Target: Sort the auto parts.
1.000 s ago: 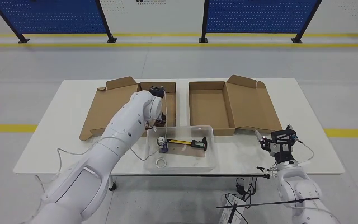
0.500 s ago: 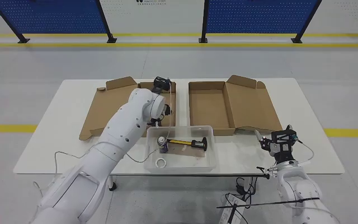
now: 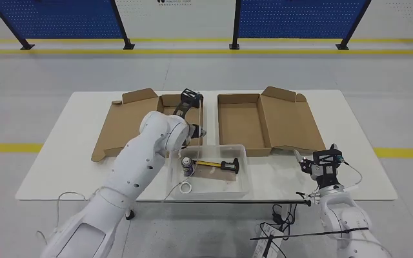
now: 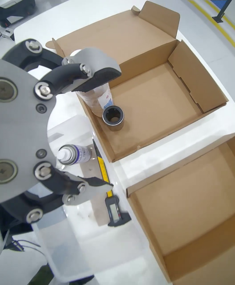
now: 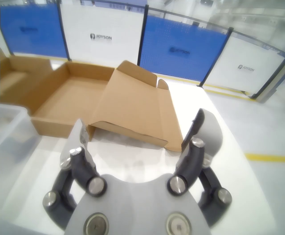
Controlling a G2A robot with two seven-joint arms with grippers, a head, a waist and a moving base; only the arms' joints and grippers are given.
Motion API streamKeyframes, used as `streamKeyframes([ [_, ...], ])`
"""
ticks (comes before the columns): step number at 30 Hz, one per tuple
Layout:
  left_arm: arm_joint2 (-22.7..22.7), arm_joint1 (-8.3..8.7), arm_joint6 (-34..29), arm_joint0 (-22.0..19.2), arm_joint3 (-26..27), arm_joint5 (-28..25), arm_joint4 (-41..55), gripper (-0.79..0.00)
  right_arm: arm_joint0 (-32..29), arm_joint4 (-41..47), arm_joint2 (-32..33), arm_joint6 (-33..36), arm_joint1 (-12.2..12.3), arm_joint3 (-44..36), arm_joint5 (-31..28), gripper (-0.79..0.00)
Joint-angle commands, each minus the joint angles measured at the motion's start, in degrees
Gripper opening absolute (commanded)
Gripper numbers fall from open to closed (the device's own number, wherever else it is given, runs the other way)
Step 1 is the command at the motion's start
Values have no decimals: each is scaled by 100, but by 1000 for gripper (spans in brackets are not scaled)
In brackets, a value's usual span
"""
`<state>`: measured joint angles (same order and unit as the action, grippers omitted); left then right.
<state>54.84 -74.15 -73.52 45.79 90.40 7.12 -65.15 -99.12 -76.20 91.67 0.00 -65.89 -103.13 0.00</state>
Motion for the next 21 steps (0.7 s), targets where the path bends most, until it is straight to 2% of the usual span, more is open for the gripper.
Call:
streamKeyframes([
  [1,117,37,-134,208,362,-51,49,0,0,0,0,0,0,0,0,0],
  [5,396,92,-317,553,995,-117,364,0,0,0,0,0,0,0,0,0],
  [11,558,159,-661,921,1607,-551,791,0,0,0,0,0,0,0,0,0],
  [14,594,198,-832,1069,1763,-894,978,0,0,0,0,0,0,0,0,0],
  [21,669,252,-1034,1204,1928,-1244,1311,0,0,0,0,0,0,0,0,0],
])
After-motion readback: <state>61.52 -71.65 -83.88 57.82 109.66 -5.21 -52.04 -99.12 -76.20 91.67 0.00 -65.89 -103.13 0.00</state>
